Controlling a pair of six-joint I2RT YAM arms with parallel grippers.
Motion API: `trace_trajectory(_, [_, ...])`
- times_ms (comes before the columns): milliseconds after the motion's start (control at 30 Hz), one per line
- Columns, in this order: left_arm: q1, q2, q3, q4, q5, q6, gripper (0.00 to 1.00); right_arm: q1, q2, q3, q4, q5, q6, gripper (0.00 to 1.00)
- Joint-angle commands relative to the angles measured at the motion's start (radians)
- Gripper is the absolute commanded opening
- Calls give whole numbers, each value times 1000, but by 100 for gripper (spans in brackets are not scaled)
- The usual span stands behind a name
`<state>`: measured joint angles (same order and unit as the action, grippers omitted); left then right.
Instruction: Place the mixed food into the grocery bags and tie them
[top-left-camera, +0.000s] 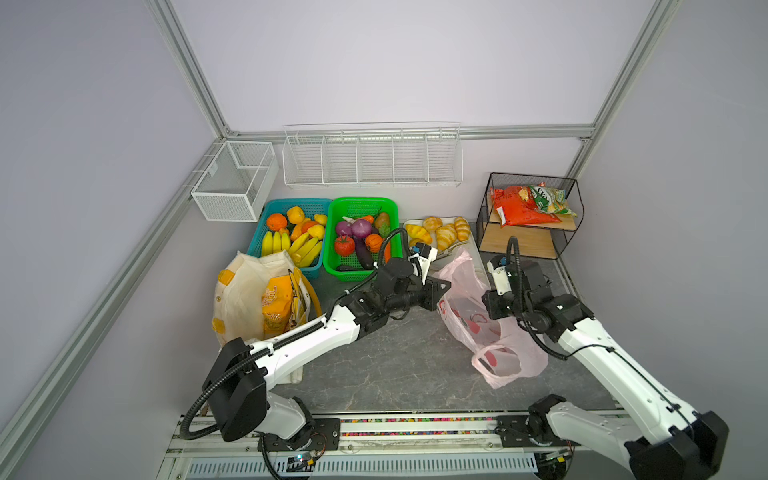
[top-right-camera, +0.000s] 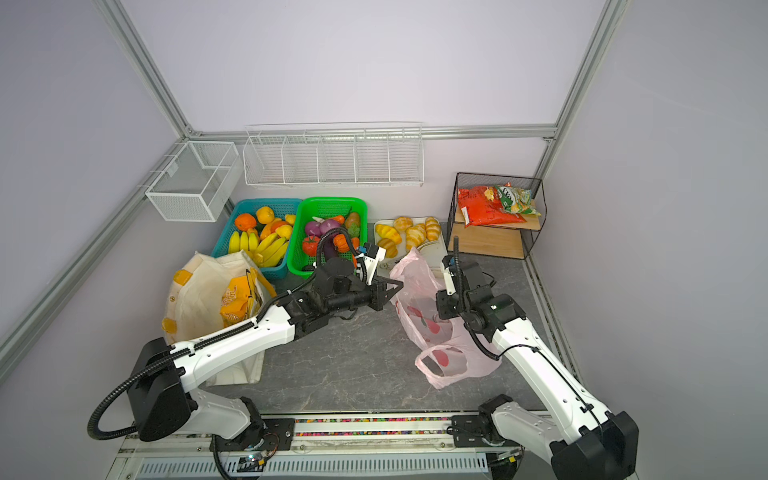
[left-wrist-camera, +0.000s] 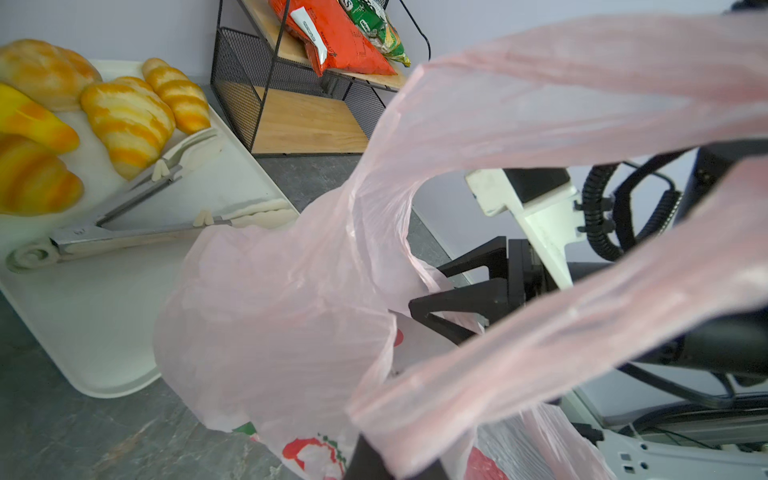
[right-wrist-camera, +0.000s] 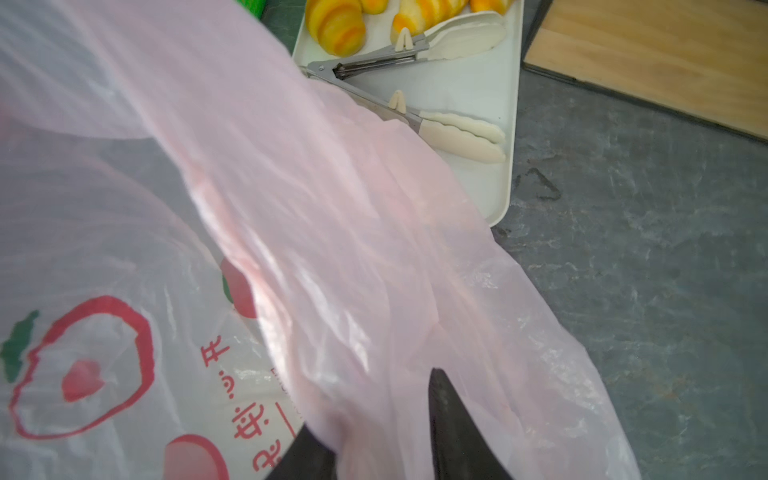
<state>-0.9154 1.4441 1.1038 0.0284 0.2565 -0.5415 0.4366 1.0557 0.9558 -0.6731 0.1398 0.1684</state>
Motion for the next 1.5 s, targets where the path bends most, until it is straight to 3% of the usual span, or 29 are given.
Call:
trace_trajectory(0, [16,2,43,56,78,-119,0,11,-32,-55,31,37,-3,52])
trace_trajectory(67, [31,6,46,66,106,-150,0,13,-36,-70,35,46,-4,57])
trace_trajectory(133, [49,9,41,86,137,-171,0,12,-37,-71,37,53,-13,54])
trace_trajectory(233, [83,16,35,60,139,-154,0,10,-47,-38,19,33,-28,28])
trace_trajectory(300, [107,30,34,20,135,-113,0,-7,-55,-10,6,-16,-23,17])
trace_trajectory(400, [154,67,48,-75,111,-49,0,-91,-61,19,-13,-197,33,7])
trace_trajectory(533, [228,105,45,-111,116,-28,0,-224,-76,4,16,-465,150,6])
trace_trajectory(700, [250,131,57,-121,136,6,0,-288,-73,-52,111,-591,287,6])
trace_trajectory(767, [250,143,60,-114,176,9,8,-288,-68,-71,161,-604,337,6])
trace_trajectory(933, [260,118,20,-85,276,39,40,-288,-79,-157,258,-556,454,6])
trace_trajectory(1100, [300,18,-87,-88,373,93,61,-287,-133,-224,333,-452,551,6])
trace_trajectory(1233, [352,-89,-190,-51,432,100,72,-284,-178,-274,383,-397,611,6])
trace_trajectory(1333, [403,-163,-239,-31,454,96,75,-272,-207,-294,393,-357,631,6])
trace_trajectory(1400, [440,-188,-237,-49,403,81,75,-261,-222,-307,404,-342,639,6])
trace_trajectory(1467, [475,-190,-204,-108,283,61,73,-251,-229,-312,416,-328,641,6])
